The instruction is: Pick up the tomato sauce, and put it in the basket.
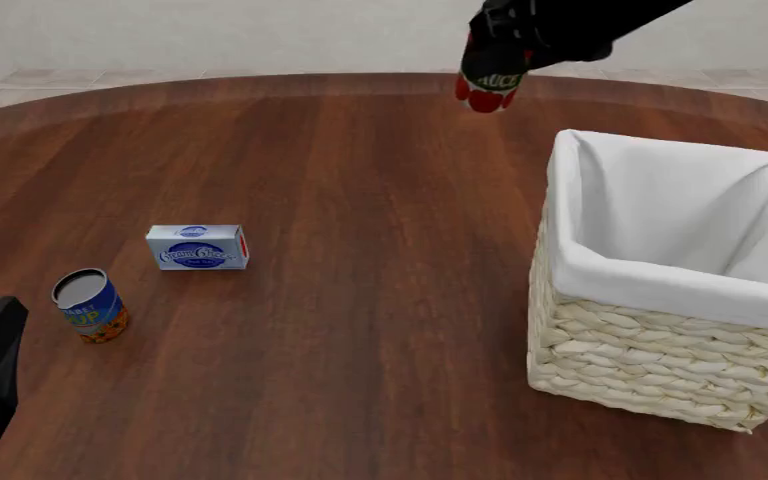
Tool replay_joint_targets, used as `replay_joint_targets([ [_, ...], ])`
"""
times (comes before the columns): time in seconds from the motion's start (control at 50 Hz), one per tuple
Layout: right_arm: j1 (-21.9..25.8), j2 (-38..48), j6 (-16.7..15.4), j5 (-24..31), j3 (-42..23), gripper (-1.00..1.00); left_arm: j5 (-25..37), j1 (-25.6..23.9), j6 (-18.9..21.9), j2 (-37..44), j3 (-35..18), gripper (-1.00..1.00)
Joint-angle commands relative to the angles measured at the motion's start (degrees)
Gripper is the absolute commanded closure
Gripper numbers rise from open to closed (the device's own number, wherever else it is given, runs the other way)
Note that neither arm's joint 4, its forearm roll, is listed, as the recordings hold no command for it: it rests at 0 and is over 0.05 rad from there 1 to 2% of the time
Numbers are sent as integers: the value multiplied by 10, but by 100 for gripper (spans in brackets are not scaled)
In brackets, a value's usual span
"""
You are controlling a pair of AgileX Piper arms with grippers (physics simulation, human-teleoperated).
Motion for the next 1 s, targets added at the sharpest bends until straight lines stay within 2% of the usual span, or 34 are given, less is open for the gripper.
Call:
replay_joint_targets([
  [0.02, -17, -29, -1, 24, 0, 100, 0, 0, 0, 0, 0, -100],
  [0.46, -46, -68, -12, 50, 25, 100, 0, 0, 0, 0, 0, -100],
  [0.74, -73, -117, -4, 30, 105, 100, 0, 0, 0, 0, 0, -100],
  [1.0, -99, -145, -7, 35, 134, 100, 0, 0, 0, 0, 0, -100],
])
